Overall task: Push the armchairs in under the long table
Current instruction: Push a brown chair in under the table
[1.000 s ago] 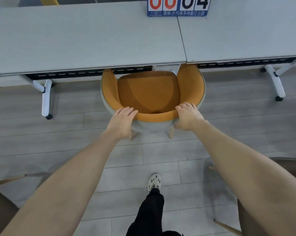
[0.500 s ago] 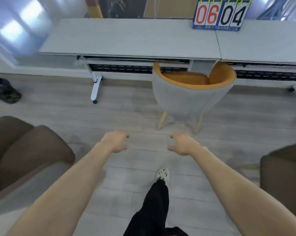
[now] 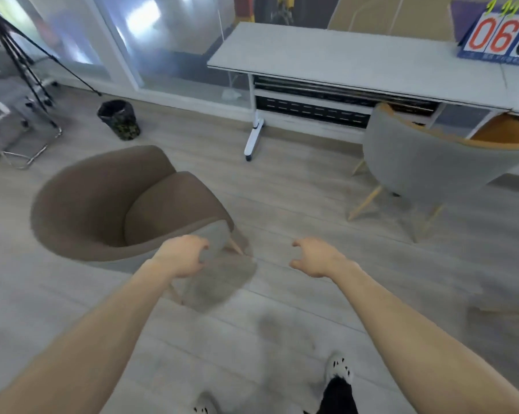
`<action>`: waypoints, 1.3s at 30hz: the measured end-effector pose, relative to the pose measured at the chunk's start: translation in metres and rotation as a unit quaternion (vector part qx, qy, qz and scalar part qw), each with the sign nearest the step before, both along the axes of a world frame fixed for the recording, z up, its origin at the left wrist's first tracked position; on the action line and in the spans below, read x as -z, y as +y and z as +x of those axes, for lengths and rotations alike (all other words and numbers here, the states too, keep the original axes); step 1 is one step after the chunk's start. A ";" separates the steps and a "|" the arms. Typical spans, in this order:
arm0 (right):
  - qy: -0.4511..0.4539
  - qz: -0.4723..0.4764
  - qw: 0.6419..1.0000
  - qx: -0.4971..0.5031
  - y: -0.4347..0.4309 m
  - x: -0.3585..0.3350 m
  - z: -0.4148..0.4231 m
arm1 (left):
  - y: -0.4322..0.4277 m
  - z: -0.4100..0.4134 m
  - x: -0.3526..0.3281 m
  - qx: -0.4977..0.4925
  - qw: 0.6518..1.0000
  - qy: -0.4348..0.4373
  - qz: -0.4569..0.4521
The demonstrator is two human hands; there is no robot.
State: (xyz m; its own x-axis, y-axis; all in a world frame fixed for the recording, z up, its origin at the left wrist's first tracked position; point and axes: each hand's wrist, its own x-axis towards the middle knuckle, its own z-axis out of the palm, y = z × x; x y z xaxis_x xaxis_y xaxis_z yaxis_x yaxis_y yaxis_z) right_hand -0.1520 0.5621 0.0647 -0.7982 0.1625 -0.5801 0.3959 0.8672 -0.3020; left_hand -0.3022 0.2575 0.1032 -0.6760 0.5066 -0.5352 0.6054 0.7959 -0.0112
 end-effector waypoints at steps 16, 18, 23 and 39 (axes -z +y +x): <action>0.024 -0.018 0.999 0.021 -0.360 0.014 -0.204 | -0.341 -0.191 -0.001 -0.016 0.999 -0.006 0.039; 0.022 -0.027 0.999 0.031 -0.386 0.024 -0.241 | -0.360 -0.228 0.001 -0.011 0.999 -0.005 0.046; 0.026 -0.050 0.997 0.059 -0.445 0.041 -0.328 | -0.399 -0.327 0.015 0.021 0.999 -0.004 0.034; -0.006 -0.019 0.938 0.347 -0.620 0.066 -0.368 | -0.405 -0.525 0.082 0.419 0.903 -0.067 -0.068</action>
